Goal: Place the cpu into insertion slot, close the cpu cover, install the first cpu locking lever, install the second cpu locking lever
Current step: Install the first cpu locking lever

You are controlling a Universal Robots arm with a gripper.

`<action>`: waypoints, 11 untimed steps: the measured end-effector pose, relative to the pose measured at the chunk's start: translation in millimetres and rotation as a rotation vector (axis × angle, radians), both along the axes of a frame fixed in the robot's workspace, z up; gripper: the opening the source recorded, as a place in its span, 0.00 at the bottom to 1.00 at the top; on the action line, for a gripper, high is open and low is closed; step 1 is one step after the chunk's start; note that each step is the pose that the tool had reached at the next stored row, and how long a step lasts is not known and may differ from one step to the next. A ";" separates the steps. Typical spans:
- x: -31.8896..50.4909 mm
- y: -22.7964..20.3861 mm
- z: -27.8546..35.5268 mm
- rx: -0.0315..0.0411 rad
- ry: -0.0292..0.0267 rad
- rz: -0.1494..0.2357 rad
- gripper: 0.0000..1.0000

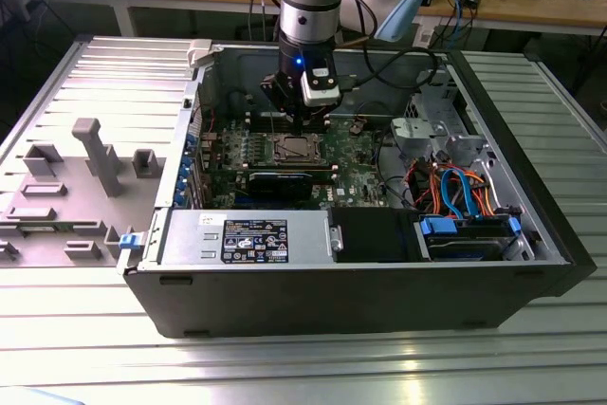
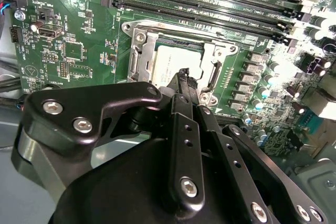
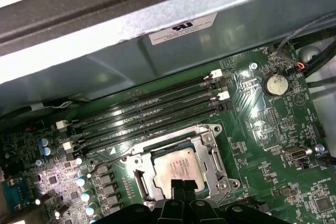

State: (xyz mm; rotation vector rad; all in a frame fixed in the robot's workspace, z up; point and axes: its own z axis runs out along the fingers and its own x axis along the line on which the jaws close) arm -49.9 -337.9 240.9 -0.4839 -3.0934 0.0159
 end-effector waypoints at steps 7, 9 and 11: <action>0.0 0.0 0.0 0.0002 0.0000 0.029 0.11; 0.0 0.0 0.0 0.0003 0.0000 0.040 0.11; 0.0 0.0 0.0 0.0003 0.0000 0.047 0.11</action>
